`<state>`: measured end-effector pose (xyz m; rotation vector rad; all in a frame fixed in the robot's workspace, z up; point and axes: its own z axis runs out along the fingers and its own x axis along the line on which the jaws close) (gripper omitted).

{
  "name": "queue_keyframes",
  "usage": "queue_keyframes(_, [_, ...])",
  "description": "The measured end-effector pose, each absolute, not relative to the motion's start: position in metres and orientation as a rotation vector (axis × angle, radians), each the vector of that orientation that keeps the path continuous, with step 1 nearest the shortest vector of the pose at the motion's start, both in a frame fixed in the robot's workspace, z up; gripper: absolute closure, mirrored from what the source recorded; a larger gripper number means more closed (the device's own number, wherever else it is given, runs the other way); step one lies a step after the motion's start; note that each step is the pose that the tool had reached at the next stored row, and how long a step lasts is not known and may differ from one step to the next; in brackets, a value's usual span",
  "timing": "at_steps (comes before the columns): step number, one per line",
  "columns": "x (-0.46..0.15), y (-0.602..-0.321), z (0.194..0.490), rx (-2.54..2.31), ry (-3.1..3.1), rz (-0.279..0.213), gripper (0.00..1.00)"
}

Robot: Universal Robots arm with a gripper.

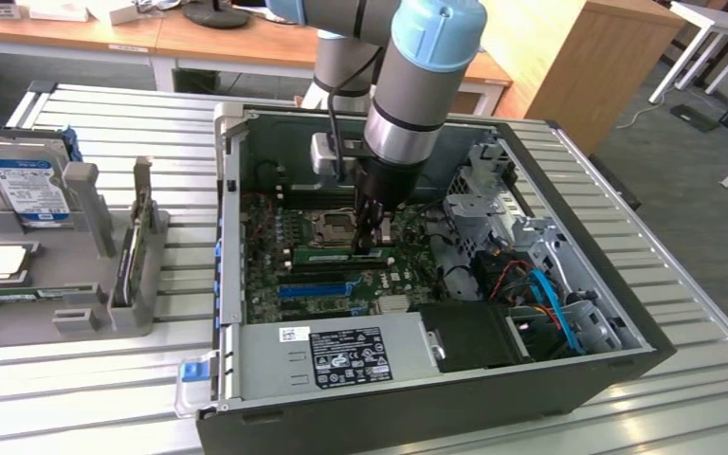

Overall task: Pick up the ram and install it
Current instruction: 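Insert the ram into the slot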

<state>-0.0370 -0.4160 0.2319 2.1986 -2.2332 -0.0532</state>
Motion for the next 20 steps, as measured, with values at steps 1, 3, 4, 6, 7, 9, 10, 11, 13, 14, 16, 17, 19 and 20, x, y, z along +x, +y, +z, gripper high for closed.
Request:
queue_keyframes(1, [-0.0370,-0.4160,0.2319,2.199,-2.233,-0.053,0.88])
queue_keyframes(3, [-0.0368,-0.4160,0.2318,2.199,-2.233,-0.053,0.88])
queue_keyframes(4, [-0.0368,-0.4160,0.2318,2.199,-2.233,-0.053,0.88])
queue_keyframes(6, [-0.0368,-0.4160,0.2318,2.199,-2.233,-0.053,0.88])
queue_keyframes(7, [-0.0368,-0.4160,0.2318,2.199,-2.233,-0.053,0.88])
queue_keyframes(9, [-0.0367,-0.4159,0.2311,2.199,-2.233,-0.053,0.88])
queue_keyframes(10, [-0.0367,-0.4159,0.2306,2.199,-2.233,-0.053,0.88])
queue_keyframes(11, [-0.0368,-0.4160,0.2306,2.199,-2.233,-0.053,0.88])
queue_keyframes(13, [-0.0367,-0.4160,0.2306,2.199,-2.233,-0.053,0.88])
queue_keyframes(14, [-0.0368,-0.4160,0.2306,2.198,-2.233,-0.053,0.88])
queue_keyframes(16, [-0.0367,-0.4160,0.2305,2.199,-2.233,-0.053,0.88])
queue_keyframes(17, [-0.0367,-0.4160,0.2305,2.199,-2.233,-0.053,0.88])
queue_keyframes(19, [-0.0365,-0.4160,0.2305,2.199,-2.233,-0.053,0.88])
queue_keyframes(20, [-0.0365,-0.4160,0.2305,2.200,-2.232,-0.053,0.88])
